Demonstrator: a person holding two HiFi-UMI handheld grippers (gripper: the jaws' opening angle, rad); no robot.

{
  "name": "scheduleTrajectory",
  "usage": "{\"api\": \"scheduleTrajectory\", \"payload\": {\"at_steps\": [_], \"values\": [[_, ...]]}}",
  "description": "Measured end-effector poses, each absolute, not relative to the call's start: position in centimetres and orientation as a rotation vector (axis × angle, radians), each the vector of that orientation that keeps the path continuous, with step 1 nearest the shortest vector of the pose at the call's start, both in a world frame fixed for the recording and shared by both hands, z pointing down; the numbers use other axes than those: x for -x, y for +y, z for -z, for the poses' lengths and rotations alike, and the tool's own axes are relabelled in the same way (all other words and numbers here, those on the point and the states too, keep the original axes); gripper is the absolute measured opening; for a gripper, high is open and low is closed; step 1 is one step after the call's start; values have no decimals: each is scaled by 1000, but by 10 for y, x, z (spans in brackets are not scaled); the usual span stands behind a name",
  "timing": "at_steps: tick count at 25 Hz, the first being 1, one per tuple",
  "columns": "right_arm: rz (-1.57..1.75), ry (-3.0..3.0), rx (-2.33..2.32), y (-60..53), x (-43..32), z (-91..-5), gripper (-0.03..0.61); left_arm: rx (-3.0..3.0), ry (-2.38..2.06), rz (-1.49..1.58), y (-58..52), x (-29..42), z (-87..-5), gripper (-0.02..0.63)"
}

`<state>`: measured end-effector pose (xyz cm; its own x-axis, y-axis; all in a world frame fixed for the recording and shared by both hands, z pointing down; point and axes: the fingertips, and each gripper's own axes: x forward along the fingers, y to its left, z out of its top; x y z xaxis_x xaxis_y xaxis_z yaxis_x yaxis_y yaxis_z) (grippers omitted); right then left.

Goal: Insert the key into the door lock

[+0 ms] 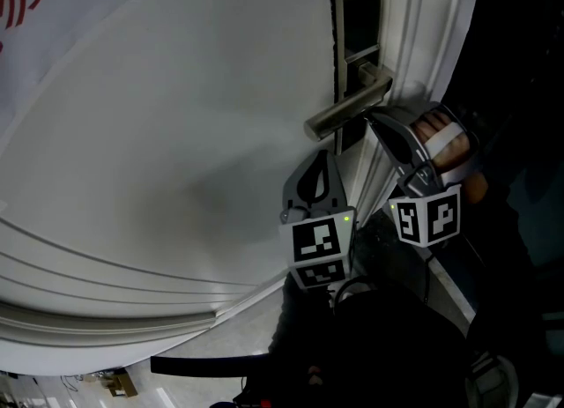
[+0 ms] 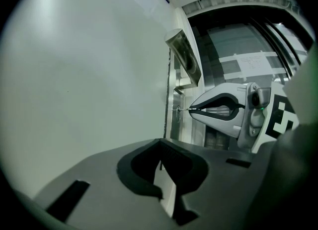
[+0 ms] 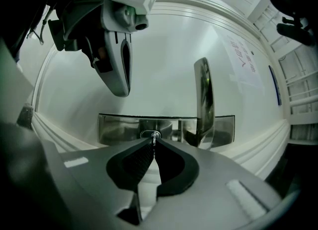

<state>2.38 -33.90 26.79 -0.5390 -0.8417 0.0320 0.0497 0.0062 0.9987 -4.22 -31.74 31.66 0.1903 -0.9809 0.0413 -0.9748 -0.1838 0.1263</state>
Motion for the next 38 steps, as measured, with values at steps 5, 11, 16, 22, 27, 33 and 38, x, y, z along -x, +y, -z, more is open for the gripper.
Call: {"api": "scheduleTrajectory", "payload": {"at_steps": [5,11,16,22,27,33,38], "values": [[1616,-1585,-834,-339,-23,-268,12,-2327,-1921,72,-317,43,-317,2],[1618,-1579,-837,-339,-24,-267,12,-2327,-1924,76,-316,44,-316,2],[1614,-1580,-837,-340,-24,-268,12,-2331,-1919,73,-315,44,-316,2],[1611,-1584,-836,-340,-24,-268,12,-2332,-1922,67,-316,44,-315,2],[1616,-1580,-839,-341,-25,-267,12,-2341,-1906,85,-318,42,-314,2],[1619,-1582,-839,-341,-24,-268,12,-2346,-1910,91,-319,43,-312,2],[1620,-1584,-841,-340,-24,-269,12,-2354,-1913,98,-318,42,-310,2]]}}
